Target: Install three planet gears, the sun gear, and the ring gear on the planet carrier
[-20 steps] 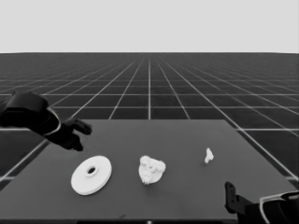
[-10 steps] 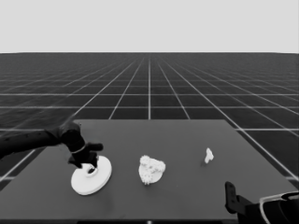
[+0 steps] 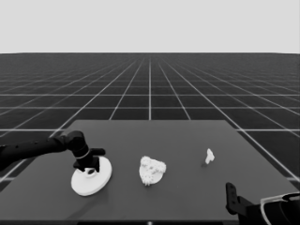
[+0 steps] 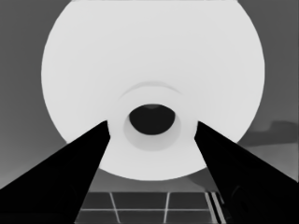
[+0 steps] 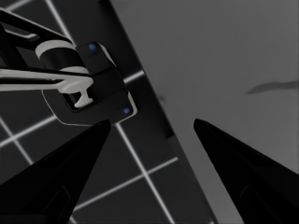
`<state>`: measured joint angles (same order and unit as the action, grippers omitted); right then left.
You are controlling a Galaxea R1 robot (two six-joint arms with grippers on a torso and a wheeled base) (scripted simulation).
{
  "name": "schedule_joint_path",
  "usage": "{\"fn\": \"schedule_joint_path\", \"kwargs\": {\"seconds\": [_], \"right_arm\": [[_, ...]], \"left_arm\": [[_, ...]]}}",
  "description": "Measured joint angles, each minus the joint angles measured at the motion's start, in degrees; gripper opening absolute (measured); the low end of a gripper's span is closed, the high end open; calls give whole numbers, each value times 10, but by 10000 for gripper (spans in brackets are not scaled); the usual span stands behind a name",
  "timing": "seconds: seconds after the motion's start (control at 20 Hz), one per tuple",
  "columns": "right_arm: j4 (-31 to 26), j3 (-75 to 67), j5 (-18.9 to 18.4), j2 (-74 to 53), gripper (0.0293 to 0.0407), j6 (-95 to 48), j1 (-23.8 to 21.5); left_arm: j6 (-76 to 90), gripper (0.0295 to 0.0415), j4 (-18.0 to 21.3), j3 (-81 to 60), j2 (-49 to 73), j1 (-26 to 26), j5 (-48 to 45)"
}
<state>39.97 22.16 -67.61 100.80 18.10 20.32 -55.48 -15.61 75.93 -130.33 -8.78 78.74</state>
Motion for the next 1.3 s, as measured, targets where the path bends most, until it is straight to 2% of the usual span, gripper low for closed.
{"fn": "schedule_joint_path", "kwargs": {"seconds": [0.35, 0.4, 0.45, 0.5, 0.6, 0.85, 0.9, 0.95, 1.05, 1.15, 1.3], "right_arm": [[0, 0, 0, 0, 385, 0, 0], [0, 0, 0, 0, 385, 0, 0], [0, 0, 0, 0, 385, 0, 0], [0, 0, 0, 0, 385, 0, 0], [0, 0, 0, 0, 385, 0, 0], [0, 0, 0, 0, 385, 0, 0], [0, 0, 0, 0, 385, 0, 0], [0, 0, 0, 0, 385, 0, 0], [0, 0, 0, 0, 385, 0, 0], [0, 0, 0, 0, 385, 0, 0], [0, 0, 0, 0, 385, 0, 0]], "left_arm": [[0, 348, 0, 0, 0, 0, 0], [-23, 349, 73, -73, 34, 71, 64], [-29, 348, 130, -93, 44, 149, 98], [-27, 348, 165, -89, 42, 197, 118], [-22, 348, 197, -74, 36, 238, 136], [-18, 348, 212, -63, 31, 255, 145], [-207, 348, 212, -84, -54, 245, 124], [-294, 348, 205, -54, -207, 237, 115], [-293, 348, 198, 75, -373, 230, 115], [-269, 348, 195, 146, -429, 228, 116], [-256, 348, 194, 181, -452, 227, 117]]}}
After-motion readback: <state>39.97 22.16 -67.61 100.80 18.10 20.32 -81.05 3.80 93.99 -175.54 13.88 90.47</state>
